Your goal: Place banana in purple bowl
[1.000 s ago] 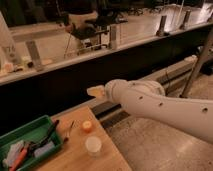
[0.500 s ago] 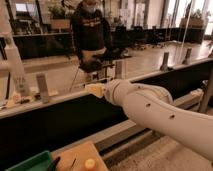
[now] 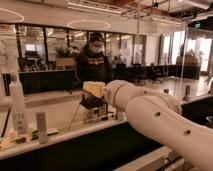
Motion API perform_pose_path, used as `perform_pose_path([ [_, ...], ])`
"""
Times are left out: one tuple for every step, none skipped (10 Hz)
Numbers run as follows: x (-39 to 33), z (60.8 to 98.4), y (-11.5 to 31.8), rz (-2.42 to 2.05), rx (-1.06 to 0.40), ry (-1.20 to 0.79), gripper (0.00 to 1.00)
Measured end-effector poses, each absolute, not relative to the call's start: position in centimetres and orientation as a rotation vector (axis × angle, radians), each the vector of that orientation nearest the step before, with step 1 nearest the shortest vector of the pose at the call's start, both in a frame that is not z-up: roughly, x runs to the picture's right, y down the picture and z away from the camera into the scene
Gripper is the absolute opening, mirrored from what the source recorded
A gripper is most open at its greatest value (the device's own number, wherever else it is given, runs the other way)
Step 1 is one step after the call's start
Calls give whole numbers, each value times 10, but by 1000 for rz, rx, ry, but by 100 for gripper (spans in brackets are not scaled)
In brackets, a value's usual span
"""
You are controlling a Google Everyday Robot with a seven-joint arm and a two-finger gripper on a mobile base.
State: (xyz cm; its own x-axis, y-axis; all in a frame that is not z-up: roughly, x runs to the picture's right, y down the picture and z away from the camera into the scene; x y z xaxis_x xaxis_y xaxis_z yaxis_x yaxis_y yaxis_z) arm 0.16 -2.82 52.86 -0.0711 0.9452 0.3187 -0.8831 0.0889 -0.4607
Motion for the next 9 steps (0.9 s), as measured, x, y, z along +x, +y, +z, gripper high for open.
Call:
perform_pose_path([
  [4, 519, -28, 1537, -120, -652, 80],
  [4, 510, -28, 1563, -121, -660, 80],
  [4, 503, -27, 1585, -124, -664, 80],
  [4, 495, -26, 1611, -126, -669, 80],
  [6, 486, -27, 1640, -127, -675, 80],
  [6, 477, -27, 1676, -130, -681, 80],
  [6, 471, -27, 1700, -133, -685, 80],
  [7, 464, -27, 1732, -136, -688, 80],
  [8, 456, -26, 1773, -140, -691, 80],
])
